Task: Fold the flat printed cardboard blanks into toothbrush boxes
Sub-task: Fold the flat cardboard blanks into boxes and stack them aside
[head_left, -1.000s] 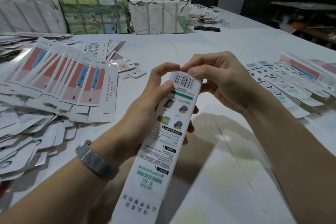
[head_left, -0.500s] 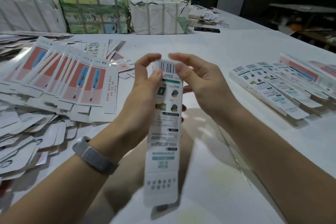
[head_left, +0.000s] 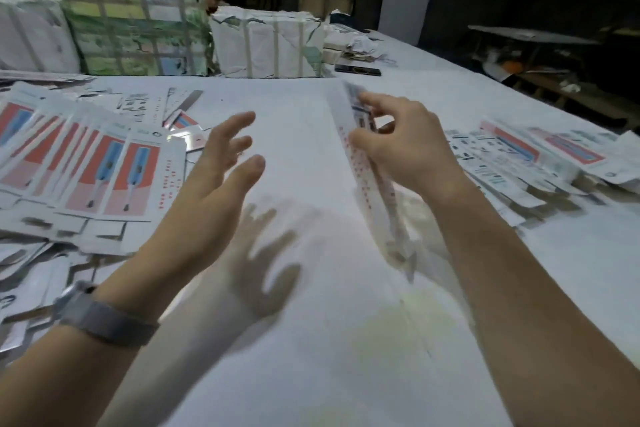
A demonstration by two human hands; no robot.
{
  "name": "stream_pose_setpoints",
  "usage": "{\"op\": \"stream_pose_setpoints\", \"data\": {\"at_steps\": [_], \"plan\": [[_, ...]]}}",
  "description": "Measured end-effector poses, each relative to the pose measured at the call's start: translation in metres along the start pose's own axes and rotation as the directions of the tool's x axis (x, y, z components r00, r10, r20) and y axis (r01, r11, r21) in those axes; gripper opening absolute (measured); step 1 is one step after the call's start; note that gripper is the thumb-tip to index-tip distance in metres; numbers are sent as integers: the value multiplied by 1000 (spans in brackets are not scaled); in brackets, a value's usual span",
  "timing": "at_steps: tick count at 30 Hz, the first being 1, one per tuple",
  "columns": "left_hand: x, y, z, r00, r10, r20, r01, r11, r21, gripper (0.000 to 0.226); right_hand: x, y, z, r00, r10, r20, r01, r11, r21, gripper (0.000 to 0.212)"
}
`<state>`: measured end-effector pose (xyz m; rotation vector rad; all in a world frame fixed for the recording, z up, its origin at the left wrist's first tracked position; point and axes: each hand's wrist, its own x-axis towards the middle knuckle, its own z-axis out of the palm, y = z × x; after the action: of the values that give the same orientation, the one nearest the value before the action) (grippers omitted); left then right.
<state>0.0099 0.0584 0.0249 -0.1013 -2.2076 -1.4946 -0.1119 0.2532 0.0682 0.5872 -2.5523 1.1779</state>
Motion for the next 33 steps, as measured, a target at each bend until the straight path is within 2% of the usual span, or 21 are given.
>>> {"op": "stream_pose_setpoints", "data": {"at_steps": [2, 4, 7, 9, 10, 13, 16, 19, 22, 26, 28, 30, 33], "plan": [[3, -6, -8, 997, -39, -68, 47, 992, 116, 30, 16, 18, -32, 982, 84, -172, -93, 995, -47, 55], [6, -13, -12, 994, -29, -104, 54, 968, 246, 23, 27, 43, -53, 942, 134, -309, -197, 963, -183, 51], [7, -26, -19, 994, -24, -105, 72, 871, 486, 26, 39, 78, -63, 910, 283, -303, -390, 834, -392, 43], [10, -33, -25, 992, -42, -116, 102, 802, 588, 28, 41, 92, -58, 901, 360, -242, -433, 778, -455, 39], [13, -40, -30, 990, -64, -126, 131, 753, 645, 36, 42, 95, -54, 900, 377, -220, -436, 757, -486, 37], [15, -68, -46, 963, -201, -181, 257, 470, 845, 54, 43, 92, -44, 914, 339, -222, -405, 728, -554, 37], [12, -79, -58, 924, -314, -218, 324, 341, 882, 59, 40, 77, -36, 960, 113, -255, -243, 788, -566, 41], [10, -57, -54, 926, -290, -242, 313, 228, 922, 46, 27, 49, -18, 971, -129, -202, 34, 909, -416, 34], [11, -44, -51, 957, -239, -164, 228, 271, 935, 43, 5, 23, 12, 965, -261, 6, 253, 931, -263, 25], [7, -27, -39, 971, -194, -142, 198, 311, 929, 34, -15, 6, 41, 915, -359, 184, 388, 909, -151, 21], [5, -20, -35, 981, -135, -137, 178, 365, 914, 38, -21, 3, 49, 894, -389, 223, 419, 901, -110, 21], [5, -14, -32, 993, 8, -120, 103, 455, 885, 48, -26, -1, 56, 881, -416, 226, 435, 899, -41, 25], [6, 2, -26, 965, 210, -158, -28, 679, 734, 59, -28, -7, 63, 902, -410, 135, 389, 908, 157, 42]]}}
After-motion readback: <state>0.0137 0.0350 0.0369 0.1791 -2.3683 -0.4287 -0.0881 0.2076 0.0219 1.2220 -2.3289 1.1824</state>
